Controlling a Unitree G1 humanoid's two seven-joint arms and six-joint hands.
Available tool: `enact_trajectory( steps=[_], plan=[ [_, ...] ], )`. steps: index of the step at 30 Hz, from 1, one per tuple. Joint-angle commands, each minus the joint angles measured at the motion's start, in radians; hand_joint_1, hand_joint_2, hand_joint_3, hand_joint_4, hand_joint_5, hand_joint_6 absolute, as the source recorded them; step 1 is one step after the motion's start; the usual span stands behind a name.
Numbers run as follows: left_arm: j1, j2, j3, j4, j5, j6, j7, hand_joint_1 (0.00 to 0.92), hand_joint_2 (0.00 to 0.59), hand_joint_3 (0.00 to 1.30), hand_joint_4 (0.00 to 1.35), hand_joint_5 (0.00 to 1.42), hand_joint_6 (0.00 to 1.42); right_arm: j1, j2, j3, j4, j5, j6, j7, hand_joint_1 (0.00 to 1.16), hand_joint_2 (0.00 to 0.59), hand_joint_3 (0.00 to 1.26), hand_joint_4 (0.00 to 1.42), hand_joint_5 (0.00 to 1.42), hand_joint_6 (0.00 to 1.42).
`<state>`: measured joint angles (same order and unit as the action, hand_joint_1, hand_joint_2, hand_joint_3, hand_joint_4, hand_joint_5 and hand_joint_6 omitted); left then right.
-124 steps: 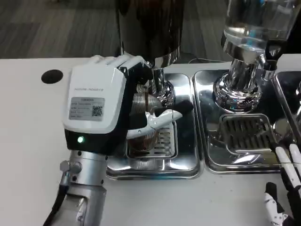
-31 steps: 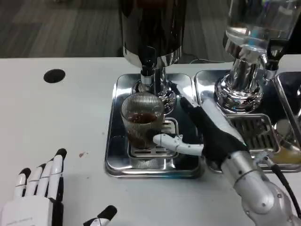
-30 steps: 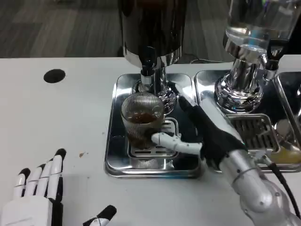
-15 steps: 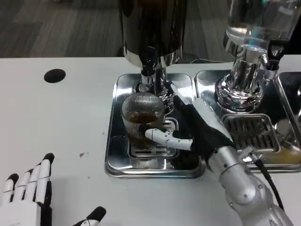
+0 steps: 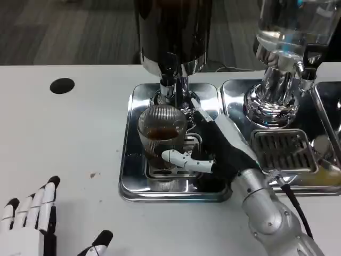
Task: Grasp the cup under the faucet to collect the drink, then remove the cup.
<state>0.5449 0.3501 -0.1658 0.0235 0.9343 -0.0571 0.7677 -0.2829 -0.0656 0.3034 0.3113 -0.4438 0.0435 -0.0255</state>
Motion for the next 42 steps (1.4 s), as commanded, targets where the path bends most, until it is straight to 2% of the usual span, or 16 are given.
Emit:
enact_trajectory(
  steps=[1, 12, 19, 32, 42],
  plan=[
    [0.002, 0.006, 0.009, 0.014, -0.014, -0.008, 0.018, 0.000, 0.143, 0.08, 0.00, 0.15, 0.08, -0.023, 0.003, 0.005, 0.017, 0.002, -0.036, -0.017, 0.62, 0.146, 0.00, 0.00, 0.00, 0.05],
    [0.012, 0.011, 0.026, 0.008, -0.034, -0.016, 0.021, 0.000, 0.144, 0.09, 0.00, 0.15, 0.08, -0.032, 0.019, 0.020, 0.058, -0.006, -0.067, -0.063, 0.64, 0.160, 0.01, 0.04, 0.00, 0.08],
    [0.017, 0.007, 0.038, 0.014, -0.041, -0.028, 0.021, 0.000, 0.145, 0.09, 0.00, 0.15, 0.08, -0.031, 0.027, 0.015, 0.088, 0.002, -0.092, -0.095, 0.68, 0.169, 0.17, 0.22, 0.12, 0.11],
    [0.036, 0.012, 0.064, 0.016, -0.062, -0.046, 0.032, 0.000, 0.146, 0.09, 0.00, 0.15, 0.08, -0.041, 0.046, 0.022, 0.144, -0.011, -0.114, -0.167, 0.76, 0.169, 0.30, 0.36, 0.26, 0.20],
    [0.037, 0.007, 0.073, 0.014, -0.066, -0.059, 0.027, 0.000, 0.148, 0.10, 0.00, 0.15, 0.08, -0.037, 0.055, 0.008, 0.170, 0.001, -0.153, -0.214, 0.79, 0.176, 0.46, 0.49, 0.37, 0.27]
  ],
)
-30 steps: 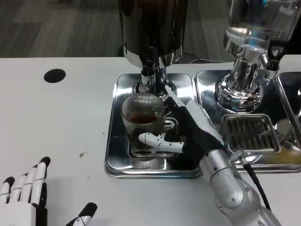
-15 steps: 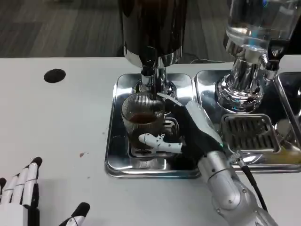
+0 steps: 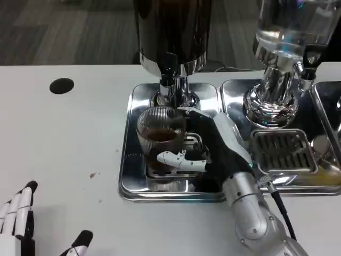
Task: Grasp the cup under the faucet to collect the drink, then remove the cup.
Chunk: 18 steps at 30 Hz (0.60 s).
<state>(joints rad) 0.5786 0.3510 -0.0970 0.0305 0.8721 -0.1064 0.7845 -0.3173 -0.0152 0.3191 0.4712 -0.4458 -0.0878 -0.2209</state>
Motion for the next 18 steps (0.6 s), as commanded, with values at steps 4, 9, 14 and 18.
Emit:
enact_trajectory(
  steps=[4, 9, 14, 18],
  plan=[
    [0.000, 0.007, 0.005, 0.010, -0.008, -0.012, 0.009, 0.000, 0.148, 0.10, 0.00, 0.15, 0.08, 0.004, 0.003, -0.011, 0.009, 0.004, -0.028, -0.030, 0.81, 0.180, 0.51, 0.54, 0.41, 0.30],
    [-0.003, 0.007, 0.005, 0.012, -0.012, -0.015, 0.007, 0.000, 0.148, 0.10, 0.00, 0.15, 0.08, 0.025, -0.003, -0.020, 0.013, 0.003, -0.060, -0.069, 0.83, 0.181, 0.58, 0.62, 0.49, 0.36],
    [-0.013, 0.006, 0.002, 0.015, -0.011, -0.014, 0.001, 0.000, 0.148, 0.10, 0.00, 0.15, 0.08, 0.045, -0.016, -0.029, -0.006, -0.001, -0.091, -0.093, 0.84, 0.185, 0.63, 0.67, 0.54, 0.40],
    [-0.027, 0.004, -0.004, 0.021, -0.010, -0.013, -0.003, 0.000, 0.148, 0.10, 0.00, 0.15, 0.08, 0.056, -0.023, -0.039, -0.030, 0.003, -0.096, -0.089, 0.85, 0.186, 0.64, 0.68, 0.55, 0.41]
  ],
)
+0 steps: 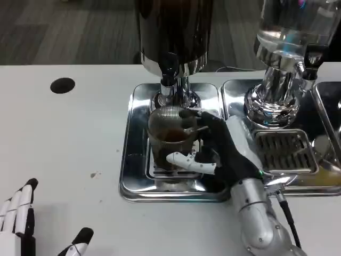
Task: Grasp the cup under the faucet to collect the drink, then remove the cup.
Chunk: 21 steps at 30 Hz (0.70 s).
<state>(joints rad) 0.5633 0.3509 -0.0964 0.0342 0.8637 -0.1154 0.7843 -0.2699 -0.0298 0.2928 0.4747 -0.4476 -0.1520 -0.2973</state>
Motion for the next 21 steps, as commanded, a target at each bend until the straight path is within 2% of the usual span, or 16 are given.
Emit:
enact_trajectory(
  steps=[1, 18, 21],
  plan=[
    [-0.015, 0.003, -0.007, 0.019, 0.000, -0.004, -0.003, 0.000, 0.148, 0.10, 0.00, 0.15, 0.08, 0.010, -0.011, -0.011, -0.043, -0.001, -0.030, -0.012, 0.85, 0.186, 0.64, 0.68, 0.55, 0.41],
    [-0.073, 0.005, -0.038, 0.065, -0.005, -0.019, -0.005, 0.000, 0.149, 0.10, 0.00, 0.15, 0.08, 0.077, -0.061, -0.043, -0.237, -0.018, 0.040, 0.036, 0.85, 0.186, 0.66, 0.70, 0.57, 0.43],
    [-0.086, 0.007, -0.041, 0.075, -0.009, -0.023, -0.005, 0.000, 0.141, 0.10, 0.00, 0.15, 0.08, 0.092, -0.071, -0.047, -0.283, -0.036, 0.076, 0.050, 0.85, 0.186, 0.66, 0.70, 0.57, 0.44]
  ],
)
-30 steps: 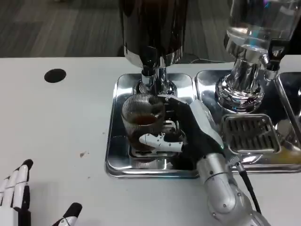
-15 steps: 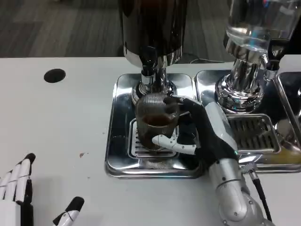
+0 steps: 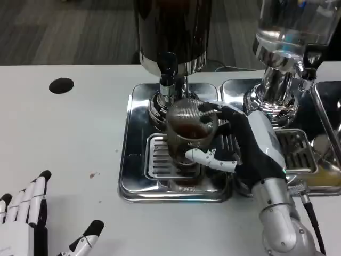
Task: Grasp the cup under the faucet to collect the drink, then remove the cup.
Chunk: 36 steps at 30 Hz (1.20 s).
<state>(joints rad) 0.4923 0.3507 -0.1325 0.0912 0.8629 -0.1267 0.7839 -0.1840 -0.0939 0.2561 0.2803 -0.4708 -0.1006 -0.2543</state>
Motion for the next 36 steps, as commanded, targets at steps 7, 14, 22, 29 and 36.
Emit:
enact_trajectory(
  steps=[7, 14, 22, 29, 36],
  plan=[
    [-0.040, 0.007, -0.014, 0.033, -0.010, -0.017, -0.008, 0.000, 0.140, 0.09, 0.00, 0.15, 0.08, 0.048, -0.039, -0.021, -0.175, -0.037, 0.087, 0.043, 0.85, 0.188, 0.66, 0.71, 0.57, 0.44],
    [-0.064, 0.002, -0.030, 0.052, -0.005, -0.016, -0.009, 0.000, 0.140, 0.09, 0.00, 0.15, 0.08, 0.066, -0.050, -0.017, -0.197, -0.052, 0.118, 0.061, 0.85, 0.190, 0.66, 0.71, 0.57, 0.44],
    [-0.089, 0.006, -0.046, 0.068, -0.007, -0.015, -0.014, 0.000, 0.140, 0.09, 0.00, 0.15, 0.08, 0.110, -0.074, -0.026, -0.239, -0.051, 0.131, 0.079, 0.85, 0.206, 0.68, 0.72, 0.57, 0.45],
    [-0.102, 0.004, -0.056, 0.075, -0.007, -0.010, -0.017, 0.000, 0.140, 0.09, 0.00, 0.15, 0.08, 0.138, -0.071, -0.042, -0.288, -0.030, 0.147, 0.096, 0.85, 0.206, 0.68, 0.72, 0.57, 0.45],
    [-0.113, 0.004, -0.066, 0.081, -0.001, -0.006, -0.020, 0.000, 0.140, 0.09, 0.00, 0.15, 0.08, 0.176, -0.078, -0.053, -0.351, -0.032, 0.158, 0.124, 0.85, 0.207, 0.69, 0.73, 0.58, 0.46]
  ],
)
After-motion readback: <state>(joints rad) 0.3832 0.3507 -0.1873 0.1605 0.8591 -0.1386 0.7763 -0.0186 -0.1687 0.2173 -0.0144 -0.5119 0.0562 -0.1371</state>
